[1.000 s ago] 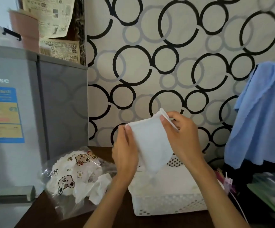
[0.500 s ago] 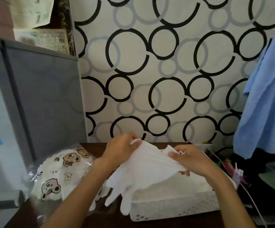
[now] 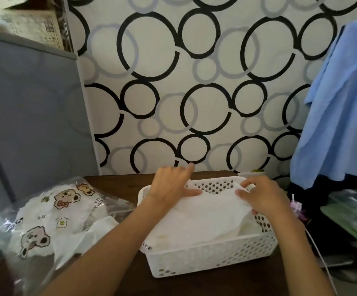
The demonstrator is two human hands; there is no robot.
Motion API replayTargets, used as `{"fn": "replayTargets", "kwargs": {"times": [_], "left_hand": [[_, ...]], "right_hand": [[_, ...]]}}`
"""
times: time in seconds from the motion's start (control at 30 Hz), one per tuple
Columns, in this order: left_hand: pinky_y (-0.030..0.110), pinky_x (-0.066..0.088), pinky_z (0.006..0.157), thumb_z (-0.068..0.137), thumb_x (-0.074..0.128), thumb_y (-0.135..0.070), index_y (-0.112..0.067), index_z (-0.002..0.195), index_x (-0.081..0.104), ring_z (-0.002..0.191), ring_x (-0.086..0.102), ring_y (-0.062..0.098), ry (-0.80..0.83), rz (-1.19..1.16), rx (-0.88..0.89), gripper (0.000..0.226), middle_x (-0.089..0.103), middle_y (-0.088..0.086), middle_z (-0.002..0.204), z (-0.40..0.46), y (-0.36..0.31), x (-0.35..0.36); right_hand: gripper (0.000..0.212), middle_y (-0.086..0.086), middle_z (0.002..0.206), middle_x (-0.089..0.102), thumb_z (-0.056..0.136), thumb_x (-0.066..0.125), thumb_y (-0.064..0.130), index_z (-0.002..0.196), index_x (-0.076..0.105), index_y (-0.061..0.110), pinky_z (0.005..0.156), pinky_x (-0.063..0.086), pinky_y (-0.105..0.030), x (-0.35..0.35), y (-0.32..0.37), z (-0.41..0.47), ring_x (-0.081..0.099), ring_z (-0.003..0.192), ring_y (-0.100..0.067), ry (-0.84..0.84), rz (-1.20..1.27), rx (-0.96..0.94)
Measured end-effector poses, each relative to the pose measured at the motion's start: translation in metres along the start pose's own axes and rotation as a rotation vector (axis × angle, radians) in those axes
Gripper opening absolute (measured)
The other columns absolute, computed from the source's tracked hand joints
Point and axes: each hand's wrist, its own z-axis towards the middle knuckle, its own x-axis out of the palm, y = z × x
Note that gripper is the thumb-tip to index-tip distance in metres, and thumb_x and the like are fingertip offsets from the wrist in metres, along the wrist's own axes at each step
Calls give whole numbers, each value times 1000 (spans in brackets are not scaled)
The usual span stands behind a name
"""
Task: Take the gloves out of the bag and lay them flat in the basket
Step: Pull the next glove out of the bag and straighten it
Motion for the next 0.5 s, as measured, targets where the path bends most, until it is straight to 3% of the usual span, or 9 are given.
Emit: {"fn": "replayTargets", "kwargs": {"times": [0.1,0.2,0.23,0.3,0.37,0.43,0.5], "left_hand": [[26,46,74,82,52,-69,-25,126,44,91,57,12,-204,-108,-45,62,61,-6,104,-4,9,-5],[30,50,85,91,57,-47,-26,117,56,100,56,10,-246,-273,-63,34,61,-9,110,-12,20,-15],[31,50,87,93,55,-44,-26,116,58,102,56,9,-177,-352,-57,29,61,-10,112,-18,21,-18],[34,45,99,91,51,-53,-34,126,53,119,50,9,84,-498,-11,40,53,-13,130,-35,18,-20],[38,22,115,86,46,-66,-41,145,28,142,22,10,385,-509,80,67,23,-13,155,-53,13,-17],[38,2,118,82,46,-72,-40,151,1,146,-4,8,532,-401,137,89,-7,-15,159,-61,12,-9],[38,-4,117,79,48,-74,-36,151,-9,146,-13,9,557,-307,131,99,-17,-13,158,-58,18,-3]], "right_hand": [[20,-3,109,64,82,71,35,98,63,26,51,43,-21,1,0,0,63,59,-12,-31,20,-2],[35,-5,118,62,78,75,38,108,64,24,78,47,-30,-3,1,0,62,99,-23,-44,-24,10],[38,-4,119,62,78,75,34,112,63,24,80,45,-31,-6,2,-2,59,103,-24,-53,-42,11],[36,-3,116,62,79,73,22,114,62,23,72,42,-29,-12,6,-3,56,96,-20,-98,-83,-44],[32,-2,112,59,81,72,13,110,62,22,70,40,-27,-14,12,-5,50,89,-15,-48,-56,-148],[41,5,106,55,81,73,17,118,58,27,78,43,-27,-7,21,-11,51,94,-13,245,2,-183],[66,3,127,47,79,75,30,136,43,34,99,41,-34,8,23,-11,45,118,-18,515,-188,-136]]}}
